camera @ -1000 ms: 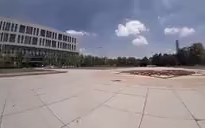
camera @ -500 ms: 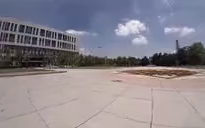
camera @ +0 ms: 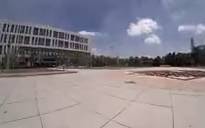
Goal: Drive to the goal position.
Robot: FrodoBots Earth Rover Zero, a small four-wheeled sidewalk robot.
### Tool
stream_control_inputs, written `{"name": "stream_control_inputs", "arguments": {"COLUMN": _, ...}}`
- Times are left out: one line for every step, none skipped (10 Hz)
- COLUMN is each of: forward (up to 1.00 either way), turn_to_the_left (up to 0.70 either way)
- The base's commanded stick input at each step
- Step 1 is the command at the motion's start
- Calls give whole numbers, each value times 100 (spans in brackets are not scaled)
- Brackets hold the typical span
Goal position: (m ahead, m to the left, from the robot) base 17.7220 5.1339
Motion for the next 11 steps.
{"name": "stream_control_inputs", "arguments": {"forward": 50, "turn_to_the_left": 0}}
{"name": "stream_control_inputs", "arguments": {"forward": 50, "turn_to_the_left": 0}}
{"name": "stream_control_inputs", "arguments": {"forward": 50, "turn_to_the_left": 0}}
{"name": "stream_control_inputs", "arguments": {"forward": 50, "turn_to_the_left": 0}}
{"name": "stream_control_inputs", "arguments": {"forward": 50, "turn_to_the_left": 0}}
{"name": "stream_control_inputs", "arguments": {"forward": 50, "turn_to_the_left": 0}}
{"name": "stream_control_inputs", "arguments": {"forward": 50, "turn_to_the_left": 0}}
{"name": "stream_control_inputs", "arguments": {"forward": 50, "turn_to_the_left": 0}}
{"name": "stream_control_inputs", "arguments": {"forward": 50, "turn_to_the_left": 0}}
{"name": "stream_control_inputs", "arguments": {"forward": 50, "turn_to_the_left": 0}}
{"name": "stream_control_inputs", "arguments": {"forward": 50, "turn_to_the_left": 0}}
